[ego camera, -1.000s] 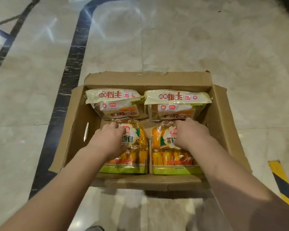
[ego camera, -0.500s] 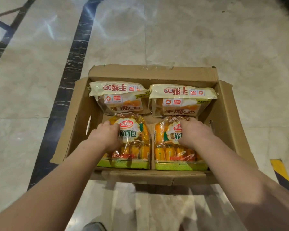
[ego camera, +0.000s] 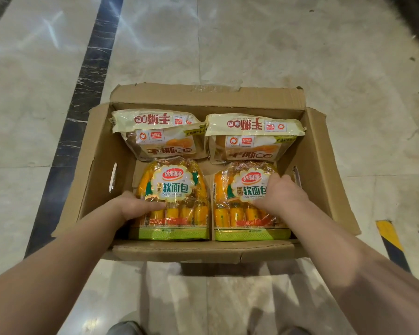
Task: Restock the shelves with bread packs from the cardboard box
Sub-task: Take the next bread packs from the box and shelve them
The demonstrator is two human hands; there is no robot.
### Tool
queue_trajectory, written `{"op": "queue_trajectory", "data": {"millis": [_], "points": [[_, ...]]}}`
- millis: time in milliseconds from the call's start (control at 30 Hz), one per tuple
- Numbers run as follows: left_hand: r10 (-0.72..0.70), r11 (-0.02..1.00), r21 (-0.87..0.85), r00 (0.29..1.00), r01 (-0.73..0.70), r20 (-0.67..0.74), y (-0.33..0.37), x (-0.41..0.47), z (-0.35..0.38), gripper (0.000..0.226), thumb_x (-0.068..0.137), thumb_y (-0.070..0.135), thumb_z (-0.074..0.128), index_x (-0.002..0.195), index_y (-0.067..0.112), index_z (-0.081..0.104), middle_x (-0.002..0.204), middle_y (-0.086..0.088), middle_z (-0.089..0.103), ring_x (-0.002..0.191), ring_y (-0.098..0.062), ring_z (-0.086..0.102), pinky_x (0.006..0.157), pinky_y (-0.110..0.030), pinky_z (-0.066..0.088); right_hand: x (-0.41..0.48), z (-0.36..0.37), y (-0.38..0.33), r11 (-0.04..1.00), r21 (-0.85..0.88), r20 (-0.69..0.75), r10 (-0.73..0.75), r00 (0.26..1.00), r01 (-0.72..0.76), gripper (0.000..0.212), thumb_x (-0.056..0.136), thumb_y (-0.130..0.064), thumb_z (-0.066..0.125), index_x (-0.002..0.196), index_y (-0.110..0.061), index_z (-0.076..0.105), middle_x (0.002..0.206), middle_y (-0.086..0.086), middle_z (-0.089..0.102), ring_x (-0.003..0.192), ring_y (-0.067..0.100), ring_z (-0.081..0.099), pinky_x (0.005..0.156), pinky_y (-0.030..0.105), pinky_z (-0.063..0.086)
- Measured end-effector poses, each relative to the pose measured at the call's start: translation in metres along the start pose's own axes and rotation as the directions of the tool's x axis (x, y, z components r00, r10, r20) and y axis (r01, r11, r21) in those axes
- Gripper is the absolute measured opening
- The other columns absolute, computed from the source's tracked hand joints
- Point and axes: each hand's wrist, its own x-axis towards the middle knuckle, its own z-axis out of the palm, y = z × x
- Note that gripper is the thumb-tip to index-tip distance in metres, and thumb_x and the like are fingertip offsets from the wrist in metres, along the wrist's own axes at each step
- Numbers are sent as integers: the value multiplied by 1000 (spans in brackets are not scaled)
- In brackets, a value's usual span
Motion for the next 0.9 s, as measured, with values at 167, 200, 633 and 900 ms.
{"op": "queue_trajectory", "data": {"millis": [167, 200, 633, 900], "points": [[48, 993, -108, 995, -38, 90, 0, -6, -1, 92, 45, 44, 97, 122, 10, 61, 115, -16, 73, 107, -35, 70, 105, -54, 50, 2, 9, 4, 992, 100, -43, 86, 995, -81, 95, 81, -57, 79, 147, -9, 30, 142, 16, 46, 130, 33, 50, 95, 44, 51], [58, 991, -129, 992, -44, 108, 0, -5, -1, 105, 30, 49, 100, 121, 11, 62, 113, -15, 75, 105, -35, 71, 104, -55, 51, 4, 12, 5, 982, 158, -21, 109, 994, -104, 96, 81, -56, 79, 147, -8, 29, 141, 16, 47, 128, 33, 52, 93, 44, 52], [133, 949, -309, 971, -66, 201, 3, -11, -4, 133, 7, 46, 103, 129, 17, 59, 108, -10, 79, 100, -30, 75, 80, -44, 59, 25, 7, 10, 903, 351, 226, 175, 958, -247, 96, 70, -46, 92, 142, -5, 44, 141, 15, 55, 128, 32, 57, 98, 41, 51], [155, 942, -323, 972, -91, 178, 2, -6, -2, 133, 10, 60, 98, 130, 21, 58, 105, -9, 79, 91, -28, 78, 70, -38, 59, 27, -7, 5, 868, 429, 434, 45, 900, -250, 49, 77, -31, 89, 114, -14, 63, 131, 13, 64, 125, 36, 60, 111, 53, 45]]}}
